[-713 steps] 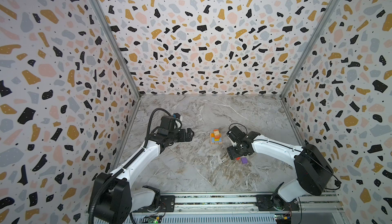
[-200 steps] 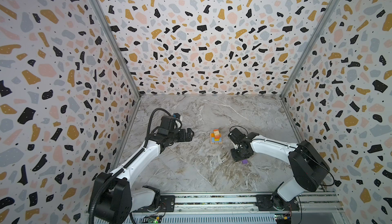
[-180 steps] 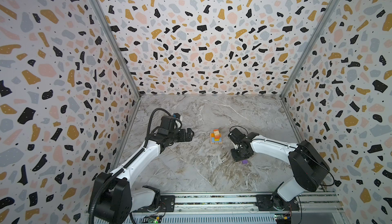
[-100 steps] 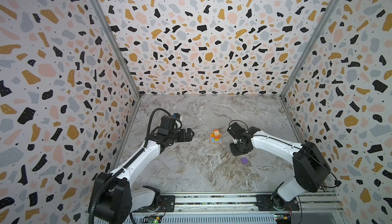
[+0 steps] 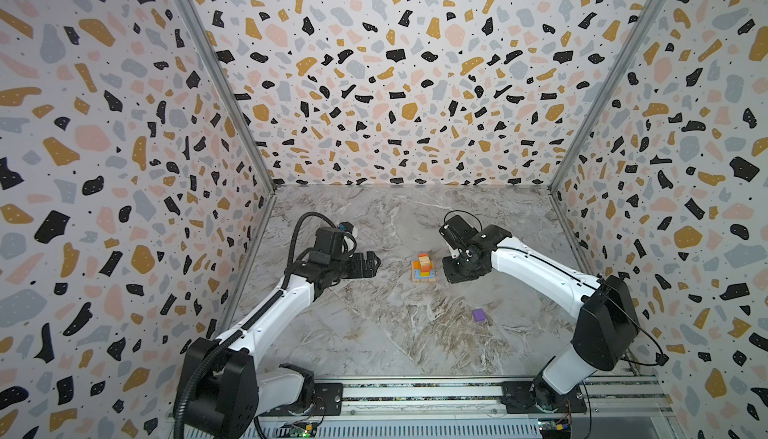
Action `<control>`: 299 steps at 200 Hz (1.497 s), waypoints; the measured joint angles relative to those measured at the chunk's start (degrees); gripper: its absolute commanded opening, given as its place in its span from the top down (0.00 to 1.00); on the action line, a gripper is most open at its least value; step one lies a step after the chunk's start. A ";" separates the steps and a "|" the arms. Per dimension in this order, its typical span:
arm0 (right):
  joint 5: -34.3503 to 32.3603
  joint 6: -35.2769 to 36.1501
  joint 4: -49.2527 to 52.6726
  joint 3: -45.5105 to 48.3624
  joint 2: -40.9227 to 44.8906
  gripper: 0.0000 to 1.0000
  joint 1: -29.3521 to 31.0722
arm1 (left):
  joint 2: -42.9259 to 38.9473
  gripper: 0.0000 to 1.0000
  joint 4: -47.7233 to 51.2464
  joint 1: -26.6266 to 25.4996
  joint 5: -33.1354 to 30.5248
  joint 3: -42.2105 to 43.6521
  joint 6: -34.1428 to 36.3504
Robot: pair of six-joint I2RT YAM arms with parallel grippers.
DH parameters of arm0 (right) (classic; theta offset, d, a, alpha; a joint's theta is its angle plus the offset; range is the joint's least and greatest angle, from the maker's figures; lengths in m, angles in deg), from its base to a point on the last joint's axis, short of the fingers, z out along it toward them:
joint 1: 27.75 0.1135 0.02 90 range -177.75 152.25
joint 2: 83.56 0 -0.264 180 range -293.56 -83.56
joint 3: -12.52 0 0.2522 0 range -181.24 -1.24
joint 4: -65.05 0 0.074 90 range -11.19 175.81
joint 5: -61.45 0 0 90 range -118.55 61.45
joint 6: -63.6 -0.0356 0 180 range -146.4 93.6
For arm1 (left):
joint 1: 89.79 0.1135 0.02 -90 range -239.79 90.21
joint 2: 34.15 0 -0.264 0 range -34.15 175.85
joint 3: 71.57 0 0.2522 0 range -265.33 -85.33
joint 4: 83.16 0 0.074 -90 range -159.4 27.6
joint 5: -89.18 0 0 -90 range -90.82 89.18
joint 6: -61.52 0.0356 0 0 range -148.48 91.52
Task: Build the wood block tower
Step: 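Lift the red cube and carry it over the stack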
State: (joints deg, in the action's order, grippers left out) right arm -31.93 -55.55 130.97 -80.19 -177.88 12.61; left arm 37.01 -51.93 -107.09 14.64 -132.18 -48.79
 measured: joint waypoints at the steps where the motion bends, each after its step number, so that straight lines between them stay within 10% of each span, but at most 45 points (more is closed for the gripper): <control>1: -0.02 -0.02 0.07 -0.22 -0.17 0.72 0.00 | 0.00 0.00 0.00 0.00 0.00 0.00 0.00; 299: 0.13 -0.37 7.91 -26.53 -19.69 0.66 3.91 | 0.00 0.00 -3.43 0.81 10.03 0.76 -0.85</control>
State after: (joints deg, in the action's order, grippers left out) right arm -31.80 -55.92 138.89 -106.73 -197.57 16.52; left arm 37.01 -55.36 -106.28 24.67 -131.42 -49.64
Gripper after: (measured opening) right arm 0.346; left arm 0.998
